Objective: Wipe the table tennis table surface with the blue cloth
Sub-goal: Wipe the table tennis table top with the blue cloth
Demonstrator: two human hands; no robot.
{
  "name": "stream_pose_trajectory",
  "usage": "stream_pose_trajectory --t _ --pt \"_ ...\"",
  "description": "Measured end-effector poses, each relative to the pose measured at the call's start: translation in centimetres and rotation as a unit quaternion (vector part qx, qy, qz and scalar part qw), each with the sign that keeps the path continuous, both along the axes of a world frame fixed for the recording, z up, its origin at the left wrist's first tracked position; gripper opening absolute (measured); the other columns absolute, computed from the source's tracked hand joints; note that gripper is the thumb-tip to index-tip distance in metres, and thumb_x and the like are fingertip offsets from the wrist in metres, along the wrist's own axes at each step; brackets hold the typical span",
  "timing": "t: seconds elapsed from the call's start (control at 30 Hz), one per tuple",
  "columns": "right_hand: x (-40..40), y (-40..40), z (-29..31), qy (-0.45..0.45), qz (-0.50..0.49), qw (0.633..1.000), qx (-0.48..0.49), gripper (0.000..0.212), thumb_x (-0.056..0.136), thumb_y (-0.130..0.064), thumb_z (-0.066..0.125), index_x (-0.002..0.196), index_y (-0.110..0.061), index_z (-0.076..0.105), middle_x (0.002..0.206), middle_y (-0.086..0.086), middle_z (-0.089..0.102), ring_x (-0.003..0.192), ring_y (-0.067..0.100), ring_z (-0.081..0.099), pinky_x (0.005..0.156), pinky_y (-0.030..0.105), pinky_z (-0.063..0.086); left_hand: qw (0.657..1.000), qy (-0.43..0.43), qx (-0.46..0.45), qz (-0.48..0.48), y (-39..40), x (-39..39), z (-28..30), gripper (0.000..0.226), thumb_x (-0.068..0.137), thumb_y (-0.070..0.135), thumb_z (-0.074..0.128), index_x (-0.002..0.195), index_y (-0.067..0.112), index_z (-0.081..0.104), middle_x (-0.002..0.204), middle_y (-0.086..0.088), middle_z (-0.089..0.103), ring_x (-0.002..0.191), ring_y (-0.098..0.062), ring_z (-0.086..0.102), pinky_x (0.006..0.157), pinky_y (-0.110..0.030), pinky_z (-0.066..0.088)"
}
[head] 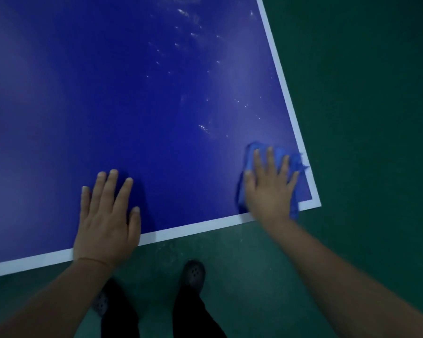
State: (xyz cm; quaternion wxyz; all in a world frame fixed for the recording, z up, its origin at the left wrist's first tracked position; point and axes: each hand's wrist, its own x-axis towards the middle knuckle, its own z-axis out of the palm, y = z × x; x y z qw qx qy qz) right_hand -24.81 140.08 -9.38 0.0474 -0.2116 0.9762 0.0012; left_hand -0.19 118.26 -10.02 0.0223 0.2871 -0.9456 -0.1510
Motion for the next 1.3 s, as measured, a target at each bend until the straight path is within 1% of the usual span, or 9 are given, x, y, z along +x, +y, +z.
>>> stream_pose_trajectory --t 0.13,0.33,0.5,0.6,0.8,0.97,1.17,1.23,1.3 --pt "-0.1 1.7 0.3 -0.055 0.272 0.96 0.028 0.059 0.101 -0.058 0.015 0.156 -0.036 0.019 0.165 -0.005 0.015 0.152 0.033 0.007 0.118 0.064 0.007 1.0 -0.014 -0.009 0.001 0.2 -0.4 0.1 0.065 0.095 0.038 0.03 0.15 0.003 0.038 0.162 -0.017 0.024 0.153 -0.029 0.01 0.124 -0.05 0.001" --pt "-11.8 0.4 -0.1 -0.019 0.069 0.997 0.008 0.064 0.098 -0.058 0.013 0.158 -0.034 0.012 0.167 -0.005 0.005 0.152 0.031 0.0 0.12 0.06 -0.001 0.999 -0.035 -0.013 0.017 0.3 -0.7 0.0 0.068 0.095 0.036 0.03 0.152 -0.001 0.031 0.162 -0.018 0.023 0.154 -0.026 0.009 0.124 -0.049 -0.001" --pt "-0.8 7.7 0.0 -0.029 0.158 0.987 -0.004 0.059 0.102 -0.055 0.019 0.156 -0.032 0.023 0.165 -0.003 0.016 0.153 0.031 0.007 0.119 0.061 0.011 0.998 -0.052 -0.018 0.015 0.3 -0.7 0.0 0.067 0.095 0.037 0.028 0.151 0.0 0.032 0.162 -0.016 0.023 0.153 -0.027 0.012 0.124 -0.051 0.001" --pt "-3.7 8.0 0.0 -0.046 0.17 0.984 0.026 0.061 0.101 -0.059 0.014 0.156 -0.033 0.018 0.165 -0.004 0.012 0.153 0.03 0.004 0.119 0.06 0.009 0.998 -0.05 -0.017 0.016 0.2 -0.7 -0.1 0.067 0.095 0.037 0.027 0.151 0.0 0.033 0.162 -0.016 0.024 0.153 -0.027 0.013 0.124 -0.052 0.004" --pt "-6.3 -0.1 -0.4 -0.018 -0.104 0.994 -0.024 0.061 0.102 -0.052 0.022 0.159 -0.031 0.012 0.167 -0.002 0.003 0.152 0.037 0.003 0.118 0.064 0.007 0.998 -0.054 -0.023 0.015 0.2 -0.5 0.0 0.065 0.096 0.037 0.028 0.151 0.002 0.036 0.162 -0.015 0.026 0.152 -0.027 0.014 0.123 -0.055 0.001" --pt "5.3 -0.5 -0.6 -0.04 0.256 0.966 0.002 0.061 0.101 -0.057 0.025 0.157 -0.034 0.015 0.166 -0.002 0.01 0.152 0.036 0.003 0.117 0.065 0.007 0.997 -0.07 -0.028 0.024 0.2 -0.5 0.0 0.065 0.096 0.039 0.026 0.152 0.005 0.035 0.163 -0.012 0.025 0.153 -0.024 0.011 0.12 -0.06 -0.004" --pt "-6.5 4.9 -0.2 -0.035 -0.002 0.999 0.01 0.069 0.095 -0.061 0.01 0.158 -0.033 0.014 0.167 -0.002 0.005 0.152 0.037 0.001 0.118 0.065 0.005 0.997 -0.069 -0.028 0.025 0.3 -0.7 0.0 0.065 0.095 0.039 0.028 0.15 0.004 0.037 0.162 -0.013 0.027 0.153 -0.026 0.014 0.118 -0.062 -0.001" --pt "-3.6 4.2 0.0 -0.021 0.014 1.0 0.011 0.068 0.097 -0.06 0.009 0.158 -0.031 0.012 0.167 0.0 0.004 0.151 0.038 0.001 0.119 0.063 0.003 0.997 -0.062 -0.027 0.023 0.2 -0.6 0.1 0.065 0.095 0.038 0.028 0.149 0.003 0.039 0.161 -0.014 0.029 0.152 -0.029 0.017 0.118 -0.064 0.0" --pt "1.3 3.1 0.2 -0.032 0.154 0.987 0.006 0.063 0.101 -0.056 0.015 0.158 -0.03 0.017 0.166 0.002 0.009 0.151 0.038 0.004 0.119 0.061 0.003 0.998 -0.058 -0.029 0.024 0.2 -0.6 0.1 0.065 0.096 0.037 0.028 0.149 0.002 0.039 0.16 -0.014 0.03 0.151 -0.03 0.019 0.117 -0.066 0.002"
